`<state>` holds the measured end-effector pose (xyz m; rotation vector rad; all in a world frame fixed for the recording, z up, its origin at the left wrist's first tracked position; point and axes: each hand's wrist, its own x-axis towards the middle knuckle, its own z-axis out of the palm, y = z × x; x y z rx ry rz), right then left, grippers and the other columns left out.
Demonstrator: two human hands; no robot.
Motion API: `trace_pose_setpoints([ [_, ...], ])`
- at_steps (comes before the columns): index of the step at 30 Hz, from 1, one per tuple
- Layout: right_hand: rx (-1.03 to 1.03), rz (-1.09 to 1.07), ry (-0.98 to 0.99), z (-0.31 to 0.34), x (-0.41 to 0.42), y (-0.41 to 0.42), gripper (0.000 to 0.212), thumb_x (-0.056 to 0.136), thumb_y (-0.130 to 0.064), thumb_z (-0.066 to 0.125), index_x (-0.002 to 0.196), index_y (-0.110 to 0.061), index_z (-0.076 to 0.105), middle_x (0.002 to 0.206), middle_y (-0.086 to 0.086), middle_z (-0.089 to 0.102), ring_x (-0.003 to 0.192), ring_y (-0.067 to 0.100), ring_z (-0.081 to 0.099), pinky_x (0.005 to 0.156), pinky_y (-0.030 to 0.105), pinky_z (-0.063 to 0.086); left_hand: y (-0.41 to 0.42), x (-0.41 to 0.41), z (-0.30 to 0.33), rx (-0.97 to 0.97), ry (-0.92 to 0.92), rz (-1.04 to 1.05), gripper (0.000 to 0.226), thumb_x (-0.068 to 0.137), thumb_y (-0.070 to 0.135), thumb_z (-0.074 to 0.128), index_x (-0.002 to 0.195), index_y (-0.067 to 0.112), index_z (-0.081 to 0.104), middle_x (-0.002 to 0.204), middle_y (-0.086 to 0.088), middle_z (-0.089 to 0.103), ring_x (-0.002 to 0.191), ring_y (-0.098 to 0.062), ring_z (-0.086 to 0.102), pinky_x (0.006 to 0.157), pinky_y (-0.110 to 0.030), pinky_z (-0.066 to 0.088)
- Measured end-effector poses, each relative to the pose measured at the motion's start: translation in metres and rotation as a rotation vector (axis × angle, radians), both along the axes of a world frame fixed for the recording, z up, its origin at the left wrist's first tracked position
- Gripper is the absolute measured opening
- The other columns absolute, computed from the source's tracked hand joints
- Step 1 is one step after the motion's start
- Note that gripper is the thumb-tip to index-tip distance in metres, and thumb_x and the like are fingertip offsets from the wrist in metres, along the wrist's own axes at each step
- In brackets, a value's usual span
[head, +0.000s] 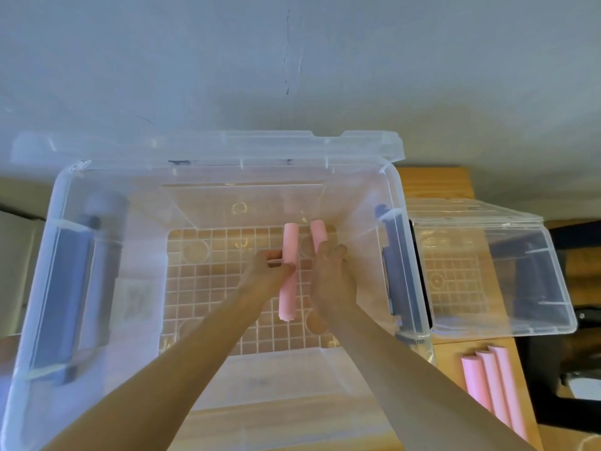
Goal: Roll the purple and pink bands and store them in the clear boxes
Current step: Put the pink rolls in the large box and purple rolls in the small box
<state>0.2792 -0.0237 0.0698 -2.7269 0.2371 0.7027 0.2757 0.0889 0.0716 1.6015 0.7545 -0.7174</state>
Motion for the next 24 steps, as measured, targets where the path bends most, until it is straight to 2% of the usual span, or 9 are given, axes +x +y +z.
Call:
trace_pose_setpoints([
  [4, -0.101, 0.026, -0.005, -0.004, 0.001, 0.003, 0.033, 0.103, -0.012, 0.044, 0.134, -0.005, 0.035, 0.13, 0.013, 0.041, 0.104, 0.022, 0.054, 0.081, 0.025, 0.044, 0.002, 0.002, -0.006, 0.012, -0.016, 0.001, 0.042, 0.095, 0.009, 0.062, 0.136, 0.009, 0.053, 0.127, -0.011, 0.062, 0.112, -0.029, 0.062, 0.101, -0.044, 0.05],
  [7, -0.159, 0.125, -0.015, -0.002, -0.001, 0.003, 0.033, 0.104, -0.014, 0.041, 0.136, -0.007, 0.032, 0.129, 0.013, 0.043, 0.093, 0.021, 0.05, 0.075, 0.027, 0.039, 0.003, 0.003, -0.012, 0.032, -0.026, -0.005, 0.043, 0.094, 0.011, 0.064, 0.135, 0.01, 0.053, 0.126, -0.009, 0.063, 0.111, -0.028, 0.062, 0.1, -0.042, 0.05],
  [10, -0.245, 0.268, 0.037, -0.003, -0.001, -0.004, 0.036, 0.104, -0.01, 0.039, 0.139, -0.006, 0.032, 0.126, 0.012, 0.051, 0.106, 0.023, 0.058, 0.078, 0.027, 0.044, 0.0, 0.004, -0.016, 0.034, -0.039, -0.014, 0.043, 0.094, 0.013, 0.065, 0.134, 0.009, 0.053, 0.125, -0.009, 0.063, 0.11, -0.027, 0.063, 0.1, -0.044, 0.051],
  [11, -0.229, 0.244, 0.048, -0.001, 0.0, -0.005, 0.034, 0.105, -0.01, 0.038, 0.139, -0.006, 0.034, 0.126, 0.013, 0.052, 0.11, 0.025, 0.058, 0.078, 0.028, 0.043, -0.001, 0.005, -0.017, 0.036, -0.044, -0.019, 0.042, 0.094, 0.013, 0.065, 0.134, 0.008, 0.053, 0.125, -0.009, 0.063, 0.11, -0.028, 0.063, 0.1, -0.045, 0.05],
  [16, -0.147, 0.186, 0.063, -0.004, 0.001, -0.003, 0.038, 0.104, -0.017, 0.043, 0.141, -0.012, 0.035, 0.128, 0.014, 0.047, 0.096, 0.025, 0.05, 0.073, 0.028, 0.034, -0.013, 0.01, -0.022, 0.05, -0.065, -0.024, 0.038, 0.093, 0.015, 0.066, 0.129, 0.008, 0.055, 0.122, -0.01, 0.065, 0.109, -0.028, 0.064, 0.099, -0.046, 0.051],
  [18, -0.13, 0.173, 0.017, -0.009, 0.004, -0.001, 0.047, 0.102, -0.015, 0.045, 0.146, -0.01, 0.031, 0.135, 0.016, 0.043, 0.103, 0.027, 0.055, 0.073, 0.028, 0.033, -0.016, 0.012, -0.023, 0.072, -0.076, -0.039, 0.036, 0.094, 0.017, 0.065, 0.128, 0.01, 0.055, 0.12, -0.007, 0.066, 0.107, -0.027, 0.065, 0.096, -0.043, 0.052],
  [20, -0.24, 0.246, -0.035, -0.005, 0.009, 0.0, 0.055, 0.101, -0.012, 0.044, 0.151, -0.006, 0.021, 0.141, 0.018, 0.039, 0.104, 0.026, 0.06, 0.069, 0.028, 0.036, -0.018, 0.013, -0.024, 0.092, -0.086, -0.061, 0.034, 0.095, 0.019, 0.063, 0.128, 0.011, 0.054, 0.116, -0.005, 0.065, 0.107, -0.026, 0.065, 0.094, -0.042, 0.053],
  [22, -0.26, 0.301, -0.005, -0.001, 0.011, -0.002, 0.056, 0.103, -0.011, 0.041, 0.153, -0.005, 0.017, 0.137, 0.016, 0.046, 0.116, 0.025, 0.058, 0.069, 0.028, 0.036, -0.019, 0.013, -0.026, 0.102, -0.092, -0.077, 0.033, 0.095, 0.02, 0.064, 0.126, 0.012, 0.054, 0.112, -0.003, 0.065, 0.105, -0.026, 0.065, 0.094, -0.045, 0.053],
  [24, -0.193, 0.284, 0.018, 0.002, 0.011, -0.006, 0.054, 0.105, -0.013, 0.035, 0.155, -0.008, 0.015, 0.13, 0.014, 0.054, 0.116, 0.027, 0.058, 0.071, 0.028, 0.035, -0.019, 0.012, -0.027, 0.102, -0.089, -0.074, 0.033, 0.093, 0.019, 0.066, 0.124, 0.012, 0.055, 0.113, -0.004, 0.066, 0.105, -0.026, 0.066, 0.095, -0.046, 0.053],
])
